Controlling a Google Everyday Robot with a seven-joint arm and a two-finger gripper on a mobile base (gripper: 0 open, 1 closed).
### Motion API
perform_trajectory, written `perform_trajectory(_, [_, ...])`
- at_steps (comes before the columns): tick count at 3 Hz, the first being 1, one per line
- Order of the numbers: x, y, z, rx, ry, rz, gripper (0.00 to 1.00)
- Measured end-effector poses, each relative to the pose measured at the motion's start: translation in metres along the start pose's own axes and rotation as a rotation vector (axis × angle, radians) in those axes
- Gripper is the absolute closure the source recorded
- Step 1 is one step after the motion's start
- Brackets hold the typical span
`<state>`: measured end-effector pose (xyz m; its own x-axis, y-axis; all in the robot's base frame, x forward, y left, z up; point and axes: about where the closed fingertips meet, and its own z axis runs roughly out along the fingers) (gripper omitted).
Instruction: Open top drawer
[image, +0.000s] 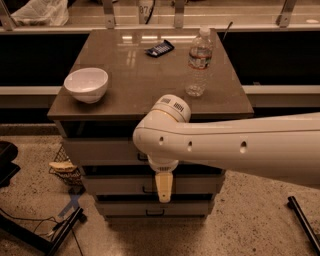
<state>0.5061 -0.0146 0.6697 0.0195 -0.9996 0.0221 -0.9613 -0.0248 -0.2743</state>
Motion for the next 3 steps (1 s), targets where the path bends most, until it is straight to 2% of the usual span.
perform_trajectory(1, [0.002, 0.002, 0.013, -0.037, -0.017, 0.021, 0.0])
perform_trajectory(2, [0.006, 0.022, 0.06, -0.123, -0.056, 0.077, 0.0])
perform_trajectory(3, [0.001, 0.035, 0.081, -0.154, -0.114, 0.077, 0.0])
